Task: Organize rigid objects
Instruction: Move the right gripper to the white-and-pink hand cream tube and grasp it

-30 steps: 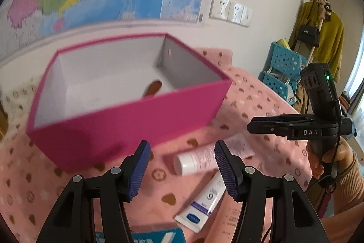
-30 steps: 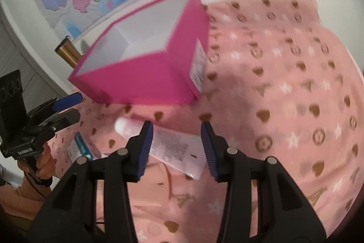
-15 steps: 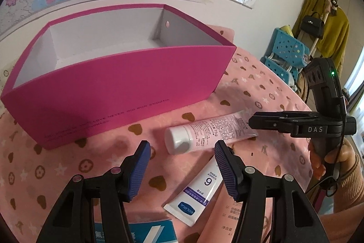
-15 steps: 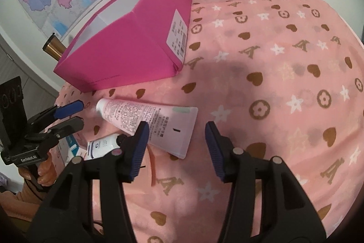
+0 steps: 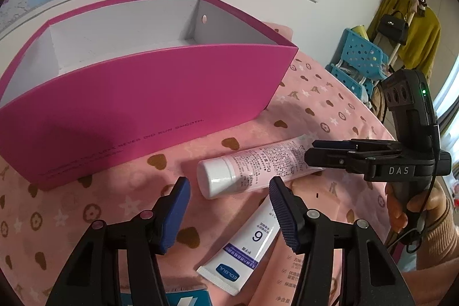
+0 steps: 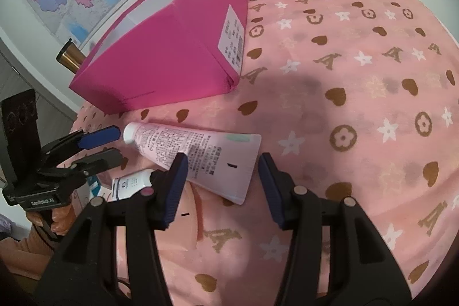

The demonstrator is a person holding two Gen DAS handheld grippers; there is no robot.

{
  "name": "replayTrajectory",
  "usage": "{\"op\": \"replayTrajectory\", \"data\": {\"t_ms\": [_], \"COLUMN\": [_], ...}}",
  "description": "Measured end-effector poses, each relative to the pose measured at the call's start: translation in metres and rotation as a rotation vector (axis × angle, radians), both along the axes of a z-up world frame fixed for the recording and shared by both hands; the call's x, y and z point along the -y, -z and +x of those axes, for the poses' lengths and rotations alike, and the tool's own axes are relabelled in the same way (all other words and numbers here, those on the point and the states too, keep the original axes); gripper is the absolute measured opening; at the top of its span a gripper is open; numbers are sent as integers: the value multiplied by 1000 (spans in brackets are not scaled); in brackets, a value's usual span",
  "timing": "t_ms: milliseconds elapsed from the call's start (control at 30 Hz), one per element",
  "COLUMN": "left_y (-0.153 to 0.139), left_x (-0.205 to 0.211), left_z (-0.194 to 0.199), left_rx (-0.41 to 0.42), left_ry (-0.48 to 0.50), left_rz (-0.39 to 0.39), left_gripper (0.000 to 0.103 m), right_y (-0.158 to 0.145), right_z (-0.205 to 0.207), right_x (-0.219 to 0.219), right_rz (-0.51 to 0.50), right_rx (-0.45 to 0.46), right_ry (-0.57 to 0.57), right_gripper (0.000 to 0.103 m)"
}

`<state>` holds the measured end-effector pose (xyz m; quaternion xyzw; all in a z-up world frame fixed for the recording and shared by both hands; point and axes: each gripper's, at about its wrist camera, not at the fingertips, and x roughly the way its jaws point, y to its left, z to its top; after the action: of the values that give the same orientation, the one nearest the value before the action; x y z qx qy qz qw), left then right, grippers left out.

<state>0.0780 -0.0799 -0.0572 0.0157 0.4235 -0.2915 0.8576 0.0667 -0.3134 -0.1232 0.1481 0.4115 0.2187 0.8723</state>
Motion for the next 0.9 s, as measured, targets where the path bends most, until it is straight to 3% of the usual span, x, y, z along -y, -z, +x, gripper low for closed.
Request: {"op": "replayTrajectory", "data": {"t_ms": [133,900], "left_y": [1,-2], "left_x": [3,4], "left_z": [0,-4], "left_rx": [-8,-12], "left_ry": [9,-7], "left_rz": [-3,-20], "left_gripper": [52,53], "right_y": [0,-3], "right_z": [1,-1], "right_x": [-1,-6], "right_rz": [5,2], "right_rx": [2,25], "right_ry": [-4,-8], "right_gripper": [53,57]}}
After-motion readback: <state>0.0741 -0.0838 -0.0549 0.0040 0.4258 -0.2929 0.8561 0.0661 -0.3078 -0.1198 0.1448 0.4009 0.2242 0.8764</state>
